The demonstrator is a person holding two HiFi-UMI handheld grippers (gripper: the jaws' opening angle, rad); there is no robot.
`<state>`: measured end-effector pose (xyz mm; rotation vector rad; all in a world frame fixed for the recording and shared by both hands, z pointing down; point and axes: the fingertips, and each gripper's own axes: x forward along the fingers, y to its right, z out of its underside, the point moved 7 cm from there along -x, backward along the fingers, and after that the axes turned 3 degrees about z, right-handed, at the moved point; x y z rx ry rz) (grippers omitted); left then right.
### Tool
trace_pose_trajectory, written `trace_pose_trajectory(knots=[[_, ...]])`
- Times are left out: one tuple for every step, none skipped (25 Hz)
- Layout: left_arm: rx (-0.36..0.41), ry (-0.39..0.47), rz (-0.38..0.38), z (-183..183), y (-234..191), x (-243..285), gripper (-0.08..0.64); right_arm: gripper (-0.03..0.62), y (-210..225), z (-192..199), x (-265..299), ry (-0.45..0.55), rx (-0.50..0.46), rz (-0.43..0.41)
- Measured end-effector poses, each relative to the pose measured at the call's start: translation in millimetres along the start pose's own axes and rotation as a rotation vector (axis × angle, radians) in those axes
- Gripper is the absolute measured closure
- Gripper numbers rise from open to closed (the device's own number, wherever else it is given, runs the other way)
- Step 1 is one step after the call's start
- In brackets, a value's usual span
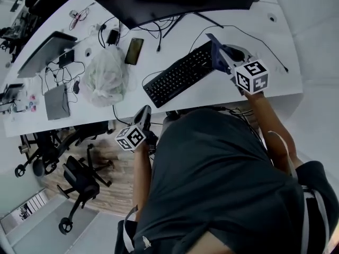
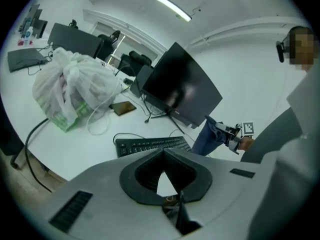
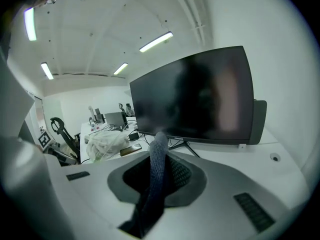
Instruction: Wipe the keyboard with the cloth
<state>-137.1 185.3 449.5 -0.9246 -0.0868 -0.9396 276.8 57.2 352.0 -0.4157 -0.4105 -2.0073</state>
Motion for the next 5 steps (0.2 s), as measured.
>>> trace_pose_trajectory(knots=[[-0.016, -0.022, 0.0, 7, -8, 4, 0.555, 0.543, 0, 3, -1, -0.001, 0.009, 0.009], [-0.039, -0.04, -0.004, 15, -17, 7, 0.555, 0.542, -2, 7, -1, -0.005, 0.017, 0.014], [-0.065, -0.058, -0.009, 24, -26, 9, 0.555, 0.541, -5, 10, -2, -0.01, 0.025, 0.017], [-0.093, -0.075, -0.014, 34, -34, 11, 0.555, 0.542, -8, 12, -3, -0.014, 0.032, 0.02], [-0.121, -0.094, -0.02, 45, -43, 13, 0.555, 0.542, -12, 15, -5, -0.018, 0.038, 0.022]])
